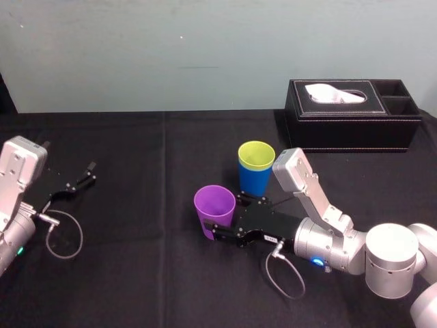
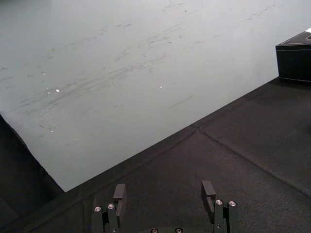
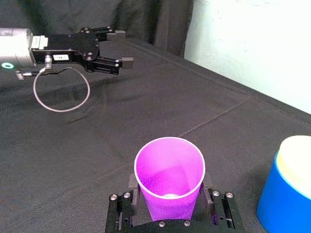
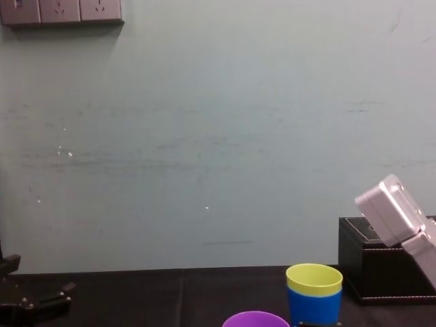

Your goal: Stack the three plastic cups sequentially using one hand.

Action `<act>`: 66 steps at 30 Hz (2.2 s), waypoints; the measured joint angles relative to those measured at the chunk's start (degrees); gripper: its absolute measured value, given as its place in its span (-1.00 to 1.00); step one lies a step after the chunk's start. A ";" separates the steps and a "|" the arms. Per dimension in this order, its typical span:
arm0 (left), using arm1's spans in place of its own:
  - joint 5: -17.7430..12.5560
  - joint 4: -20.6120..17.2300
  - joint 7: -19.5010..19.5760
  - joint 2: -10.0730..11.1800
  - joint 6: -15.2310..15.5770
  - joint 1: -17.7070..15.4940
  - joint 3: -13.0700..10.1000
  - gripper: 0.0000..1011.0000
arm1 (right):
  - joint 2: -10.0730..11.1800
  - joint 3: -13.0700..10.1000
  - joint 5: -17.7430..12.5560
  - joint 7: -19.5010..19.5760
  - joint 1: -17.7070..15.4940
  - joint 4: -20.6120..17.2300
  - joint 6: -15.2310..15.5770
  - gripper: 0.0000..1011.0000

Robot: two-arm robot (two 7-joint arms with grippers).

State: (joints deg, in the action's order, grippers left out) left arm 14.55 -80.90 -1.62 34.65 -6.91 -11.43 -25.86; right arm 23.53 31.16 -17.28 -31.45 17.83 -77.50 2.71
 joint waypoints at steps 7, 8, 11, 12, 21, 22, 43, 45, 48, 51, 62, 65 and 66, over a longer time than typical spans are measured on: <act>0.00 0.00 0.00 0.00 0.00 0.00 0.00 1.00 | 0.03 -0.02 -0.05 -0.02 -0.03 -0.03 0.00 0.44; 0.00 0.00 0.00 0.00 0.00 0.00 0.00 1.00 | 0.04 -0.02 -0.06 -0.02 -0.03 -0.04 0.00 0.43; 0.00 0.00 0.00 0.00 0.00 0.00 0.00 1.00 | 0.05 -0.03 -0.08 -0.03 -0.03 -0.04 0.01 0.42; 0.00 0.00 0.00 0.00 0.00 0.00 0.00 1.00 | 0.05 -0.03 -0.08 -0.03 -0.03 -0.04 0.01 0.42; 0.00 0.00 0.00 0.00 0.00 0.00 0.00 1.00 | 1.30 -1.11 0.10 1.42 -1.85 -3.77 0.99 0.42; 0.00 0.00 0.00 0.00 0.00 0.00 0.00 1.00 | 1.53 -1.32 0.10 1.63 -2.16 -4.48 1.23 0.42; 0.00 0.00 0.00 0.00 0.00 0.00 0.00 1.00 | 6.91 -8.71 -4.43 5.34 -5.06 -17.79 9.12 0.42; 0.00 0.00 0.00 0.00 0.00 0.00 0.00 1.00 | 7.04 -9.01 -4.67 5.54 -4.86 -18.04 9.30 0.42; 0.00 0.00 0.00 0.00 0.00 0.00 0.00 1.00 | 7.17 -9.40 -4.98 5.85 -4.26 -18.23 9.72 0.42; 0.00 0.00 0.00 0.00 0.00 0.00 0.00 1.00 | 7.07 -9.53 -5.02 6.46 -3.46 -18.06 10.06 0.42; 0.00 0.00 0.00 0.00 0.00 0.00 0.00 1.00 | 5.25 -8.92 -4.07 7.97 -0.43 -14.59 10.89 0.42; 0.00 0.00 0.00 0.00 0.00 0.00 0.00 1.00 | 4.58 -8.75 -3.60 8.47 0.32 -13.47 10.93 0.42; 0.00 0.00 0.01 0.00 0.00 0.00 0.00 1.00 | 4.38 -8.72 -3.49 8.59 0.49 -13.18 10.93 0.42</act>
State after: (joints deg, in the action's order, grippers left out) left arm 14.55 -80.90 -1.62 34.65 -6.91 -11.43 -25.86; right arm 27.91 22.45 -20.77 -22.87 18.32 -90.68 13.64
